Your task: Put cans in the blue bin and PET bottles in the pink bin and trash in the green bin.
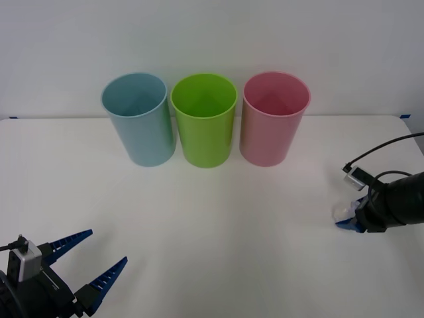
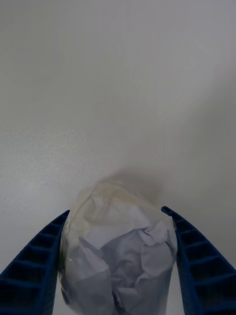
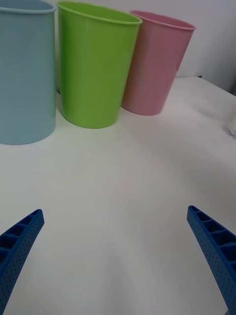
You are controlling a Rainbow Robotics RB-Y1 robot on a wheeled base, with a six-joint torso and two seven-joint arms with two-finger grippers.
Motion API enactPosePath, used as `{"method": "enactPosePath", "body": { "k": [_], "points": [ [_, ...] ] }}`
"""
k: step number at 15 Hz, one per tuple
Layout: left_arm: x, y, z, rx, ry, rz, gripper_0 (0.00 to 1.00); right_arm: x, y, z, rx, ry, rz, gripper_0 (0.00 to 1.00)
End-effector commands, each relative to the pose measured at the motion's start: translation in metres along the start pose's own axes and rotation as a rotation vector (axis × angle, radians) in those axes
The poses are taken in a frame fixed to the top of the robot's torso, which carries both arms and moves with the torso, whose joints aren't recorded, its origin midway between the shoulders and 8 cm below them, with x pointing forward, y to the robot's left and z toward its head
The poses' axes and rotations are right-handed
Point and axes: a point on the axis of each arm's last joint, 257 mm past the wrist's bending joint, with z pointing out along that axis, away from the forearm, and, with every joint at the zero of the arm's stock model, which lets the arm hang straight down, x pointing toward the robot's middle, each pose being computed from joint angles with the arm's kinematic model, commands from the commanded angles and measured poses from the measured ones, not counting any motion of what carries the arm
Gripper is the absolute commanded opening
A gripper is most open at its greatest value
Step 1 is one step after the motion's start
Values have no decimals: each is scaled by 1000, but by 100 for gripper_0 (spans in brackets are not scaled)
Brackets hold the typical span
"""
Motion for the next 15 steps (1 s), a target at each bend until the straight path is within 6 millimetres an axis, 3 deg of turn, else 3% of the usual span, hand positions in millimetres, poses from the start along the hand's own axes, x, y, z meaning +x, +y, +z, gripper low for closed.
{"method": "enactPosePath", "body": {
  "k": [1,10,12,15],
  "points": [
    [0,0,0,0,0,0,100,2,-5,1,19,5,-19,0],
    [0,0,0,0,0,0,100,-8,-4,-3,16,-25,-43,0],
    [0,0,0,0,0,0,100,-22,-1,-16,11,-65,-62,0],
    [0,0,0,0,0,0,100,-26,14,-47,2,-125,-94,0]
  ]
}}
